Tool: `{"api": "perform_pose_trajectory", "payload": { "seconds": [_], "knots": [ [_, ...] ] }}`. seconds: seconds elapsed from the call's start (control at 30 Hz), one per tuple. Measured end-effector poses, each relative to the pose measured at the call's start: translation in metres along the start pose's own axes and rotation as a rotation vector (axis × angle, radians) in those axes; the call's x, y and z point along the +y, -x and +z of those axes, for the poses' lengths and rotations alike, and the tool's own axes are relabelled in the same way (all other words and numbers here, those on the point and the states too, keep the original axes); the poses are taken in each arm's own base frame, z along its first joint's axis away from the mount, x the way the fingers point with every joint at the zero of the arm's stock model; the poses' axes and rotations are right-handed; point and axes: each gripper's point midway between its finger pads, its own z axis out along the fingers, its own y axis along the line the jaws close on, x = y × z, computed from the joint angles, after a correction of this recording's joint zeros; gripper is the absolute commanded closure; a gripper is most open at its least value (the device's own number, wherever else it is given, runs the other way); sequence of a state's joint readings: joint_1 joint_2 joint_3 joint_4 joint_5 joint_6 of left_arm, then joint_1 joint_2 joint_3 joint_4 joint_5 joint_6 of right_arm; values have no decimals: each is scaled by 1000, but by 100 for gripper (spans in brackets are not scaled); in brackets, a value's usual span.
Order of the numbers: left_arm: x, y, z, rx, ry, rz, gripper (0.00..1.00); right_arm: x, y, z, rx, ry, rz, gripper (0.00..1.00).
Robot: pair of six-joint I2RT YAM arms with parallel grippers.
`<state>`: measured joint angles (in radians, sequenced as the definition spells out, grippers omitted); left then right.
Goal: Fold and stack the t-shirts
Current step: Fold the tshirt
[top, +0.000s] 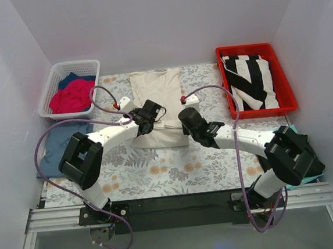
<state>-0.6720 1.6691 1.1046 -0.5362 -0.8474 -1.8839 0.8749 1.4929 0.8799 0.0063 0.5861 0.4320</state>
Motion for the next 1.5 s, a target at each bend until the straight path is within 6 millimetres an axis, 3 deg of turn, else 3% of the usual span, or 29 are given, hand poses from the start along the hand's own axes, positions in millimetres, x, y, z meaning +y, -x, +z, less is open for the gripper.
{"api": "perform_pose_trajectory", "payload": {
  "seconds": [0.23, 0.67, 0.8, 0.93, 1.03, 1.13, 1.23, 1.5],
  "knots": [
    [-25, -3, 40, 22, -1, -7, 100, -2, 9, 45, 29, 8, -27, 99],
    [-35, 9, 60, 25, 6, -44, 100, -15, 14, 89, 73, 15, -23, 99],
    [-30, 0, 73, 43, 28, -22, 77, -16, 19, 100, 73, 19, -28, 64],
    [-34, 8, 83, 33, 32, -8, 64, -15, 39, 114, 50, 27, -41, 55],
    [-52, 32, 87, 2, 2, -30, 61, -13, 69, 122, -1, 32, -44, 54],
    [-69, 54, 84, -31, -38, -54, 61, -12, 92, 121, -45, 39, -43, 54],
    [-73, 66, 77, -45, -66, -56, 61, -9, 94, 114, -49, 58, -44, 55],
    [-57, 47, 51, 71, -161, 46, 64, 14, 47, 74, 26, 141, -102, 55]
  ]
}}
